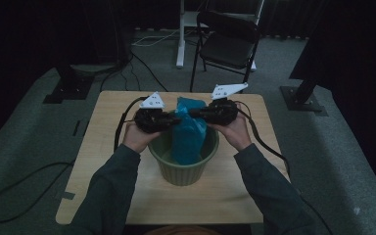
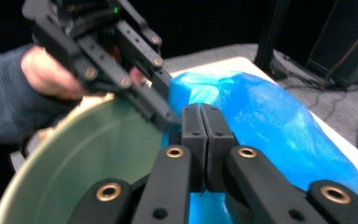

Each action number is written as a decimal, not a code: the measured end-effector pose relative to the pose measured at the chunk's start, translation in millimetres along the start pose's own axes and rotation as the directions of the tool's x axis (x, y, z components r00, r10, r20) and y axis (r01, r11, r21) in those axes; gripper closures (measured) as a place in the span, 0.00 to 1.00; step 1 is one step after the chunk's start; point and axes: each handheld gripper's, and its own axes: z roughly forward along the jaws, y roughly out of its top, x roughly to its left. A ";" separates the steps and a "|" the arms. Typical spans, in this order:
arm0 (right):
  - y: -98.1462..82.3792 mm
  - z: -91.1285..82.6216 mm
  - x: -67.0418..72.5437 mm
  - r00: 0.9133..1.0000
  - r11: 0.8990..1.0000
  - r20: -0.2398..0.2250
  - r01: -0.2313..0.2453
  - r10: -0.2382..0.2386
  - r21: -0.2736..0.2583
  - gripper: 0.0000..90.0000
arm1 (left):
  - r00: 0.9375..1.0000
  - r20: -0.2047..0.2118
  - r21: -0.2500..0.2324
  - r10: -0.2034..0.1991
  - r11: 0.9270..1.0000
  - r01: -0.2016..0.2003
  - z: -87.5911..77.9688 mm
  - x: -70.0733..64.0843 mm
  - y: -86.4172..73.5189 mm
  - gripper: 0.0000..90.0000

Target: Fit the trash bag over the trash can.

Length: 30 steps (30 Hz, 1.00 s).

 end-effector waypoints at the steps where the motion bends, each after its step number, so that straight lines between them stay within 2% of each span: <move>1: -1.5 -1.3 2.5 1.000 1.000 0.006 0.009 -0.009 0.021 0.93 | 1.000 -0.002 0.011 0.009 1.000 -0.009 -0.2 -1.3 -1.9 0.94; 2: -2.6 -3.1 4.4 1.000 0.999 0.013 0.021 -0.021 0.032 0.88 | 1.000 -0.004 0.018 0.017 1.000 -0.017 -0.8 -2.9 -3.9 0.96; 3: -2.6 -3.1 4.4 1.000 0.999 0.013 0.021 -0.021 0.032 0.88 | 1.000 -0.004 0.018 0.017 1.000 -0.017 -0.8 -2.9 -3.9 0.97; 4: -3.1 -5.4 6.3 0.999 0.999 0.017 0.036 -0.036 0.039 0.82 | 0.999 -0.014 0.043 0.041 0.998 -0.041 -2.2 -7.6 -8.8 0.97; 5: -1.7 -13.4 8.9 0.997 0.998 0.048 0.058 -0.059 0.031 0.75 | 0.999 -0.010 0.052 0.050 0.997 -0.049 -2.4 -9.1 -10.5 0.97; 6: -0.8 -15.9 8.2 0.996 0.998 0.059 0.058 -0.060 0.028 0.73 | 0.998 -0.005 0.061 0.062 0.996 -0.062 -2.4 -10.5 -11.8 0.97; 8: 1.1 -18.2 4.7 0.995 0.999 0.091 0.039 -0.042 0.027 0.72 | 0.997 -0.007 0.073 0.077 0.994 -0.077 -1.9 -14.0 -13.6 0.97; 10: 2.4 -17.2 -1.1 0.996 1.000 0.091 0.003 -0.004 0.017 0.71 | 0.996 -0.002 0.078 0.088 0.993 -0.087 -1.2 -16.0 -14.6 0.97; 14: 6.1 -6.4 -7.7 0.993 0.998 0.102 -0.054 0.053 0.010 0.67 | 0.996 0.003 0.088 0.093 0.992 -0.093 2.2 -18.4 -16.0 0.97; 15: 6.1 -6.4 -7.7 0.993 0.998 0.102 -0.054 0.053 0.010 0.67 | 0.996 0.003 0.088 0.093 0.992 -0.093 2.2 -18.4 -16.0 0.96; 18: 13.8 8.2 -5.1 0.993 0.998 0.101 -0.063 0.062 0.007 0.65 | 0.996 0.000 0.094 0.093 0.991 -0.092 4.0 -19.9 -17.0 0.96; 21: 17.9 16.1 -2.4 0.994 0.998 0.096 -0.061 0.058 0.022 0.64 | 0.995 -0.005 0.093 0.095 0.991 -0.094 4.4 -20.4 -17.4 0.95; 22: 21.0 25.2 -1.6 0.993 0.997 0.098 -0.064 0.059 0.044 0.64 | 0.996 -0.003 0.090 0.093 0.992 -0.093 3.9 -20.4 -17.5 0.95; 27: 20.8 40.8 -5.4 0.992 0.991 0.090 -0.096 0.088 0.098 0.67 | 0.995 -0.007 0.094 0.097 0.991 -0.096 3.9 -22.6 -18.8 0.95; 28: 19.7 44.1 -6.6 0.992 0.988 0.076 -0.106 0.098 0.115 0.71 | 0.995 -0.007 0.094 0.098 0.991 -0.097 3.7 -22.7 -19.0 0.95; 29: 16.6 49.2 -6.3 0.993 0.982 0.063 -0.111 0.102 0.152 0.83 | 0.995 -0.006 0.095 0.098 0.991 -0.098 3.5 -23.0 -19.3 0.95; 30: 14.7 50.9 -5.3 0.993 0.980 0.059 -0.106 0.098 0.169 0.89 | 0.995 -0.004 0.097 0.100 0.990 -0.099 3.7 -23.4 -19.7 0.95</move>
